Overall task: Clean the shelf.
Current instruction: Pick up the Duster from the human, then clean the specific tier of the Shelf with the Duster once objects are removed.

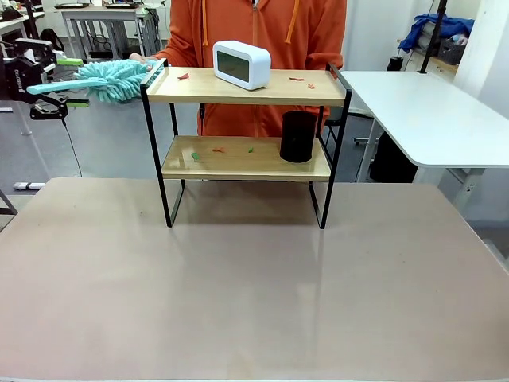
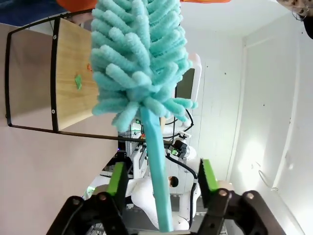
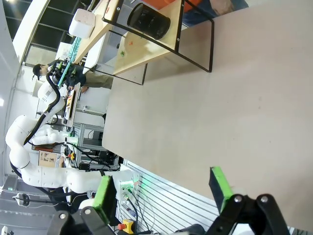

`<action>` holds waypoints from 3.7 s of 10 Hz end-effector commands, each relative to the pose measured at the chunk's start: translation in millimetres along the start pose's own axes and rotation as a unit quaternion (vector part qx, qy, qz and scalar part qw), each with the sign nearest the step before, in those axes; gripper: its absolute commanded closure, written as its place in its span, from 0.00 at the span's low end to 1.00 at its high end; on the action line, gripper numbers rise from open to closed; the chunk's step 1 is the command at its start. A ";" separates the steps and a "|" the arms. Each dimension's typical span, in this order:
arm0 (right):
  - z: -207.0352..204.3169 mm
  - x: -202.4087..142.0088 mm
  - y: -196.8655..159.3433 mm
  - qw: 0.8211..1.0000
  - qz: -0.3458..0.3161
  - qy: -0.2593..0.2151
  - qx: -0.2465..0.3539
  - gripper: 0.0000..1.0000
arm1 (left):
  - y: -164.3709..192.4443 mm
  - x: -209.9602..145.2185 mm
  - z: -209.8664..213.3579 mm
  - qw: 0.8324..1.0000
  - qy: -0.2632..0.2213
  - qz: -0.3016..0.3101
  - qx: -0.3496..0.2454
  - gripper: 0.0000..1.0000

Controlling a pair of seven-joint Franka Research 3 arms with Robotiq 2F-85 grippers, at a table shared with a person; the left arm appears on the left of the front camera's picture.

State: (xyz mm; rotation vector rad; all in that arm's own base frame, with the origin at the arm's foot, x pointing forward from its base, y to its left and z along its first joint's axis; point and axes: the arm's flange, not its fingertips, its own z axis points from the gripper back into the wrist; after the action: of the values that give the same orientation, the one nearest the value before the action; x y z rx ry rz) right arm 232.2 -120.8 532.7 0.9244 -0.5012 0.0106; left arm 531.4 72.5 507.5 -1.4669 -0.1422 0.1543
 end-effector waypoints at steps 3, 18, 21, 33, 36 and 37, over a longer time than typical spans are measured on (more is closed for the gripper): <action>1.8 2.3 1.3 1.000 0.012 -0.005 0.013 0.00 | -4.1 -7.4 -3.3 1.000 -0.010 0.000 0.009 1.00; 1.8 2.3 1.3 1.000 0.012 -0.005 0.013 0.00 | -35.0 -240.6 126.1 0.944 0.043 -0.166 0.283 1.00; 1.8 2.3 1.3 1.000 0.012 -0.005 0.013 0.00 | -16.1 -257.6 115.3 0.939 0.086 -0.199 0.269 1.00; 1.8 2.3 1.3 1.000 0.012 -0.005 0.013 0.00 | -26.1 -265.3 130.8 0.940 0.064 -0.165 0.292 1.00; 1.8 2.3 1.3 1.000 0.012 -0.005 0.013 0.00 | -26.1 -265.3 130.8 0.940 0.064 -0.165 0.292 1.00; 1.8 2.3 1.3 1.000 0.012 -0.005 0.013 0.00 | -26.1 -265.3 130.8 0.940 0.064 -0.165 0.292 1.00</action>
State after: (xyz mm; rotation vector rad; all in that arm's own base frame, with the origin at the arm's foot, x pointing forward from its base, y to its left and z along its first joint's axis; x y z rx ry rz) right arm 231.4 -121.2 534.0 0.9349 -0.5046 0.0132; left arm 247.1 144.7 543.7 -0.8427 -0.2179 -0.1738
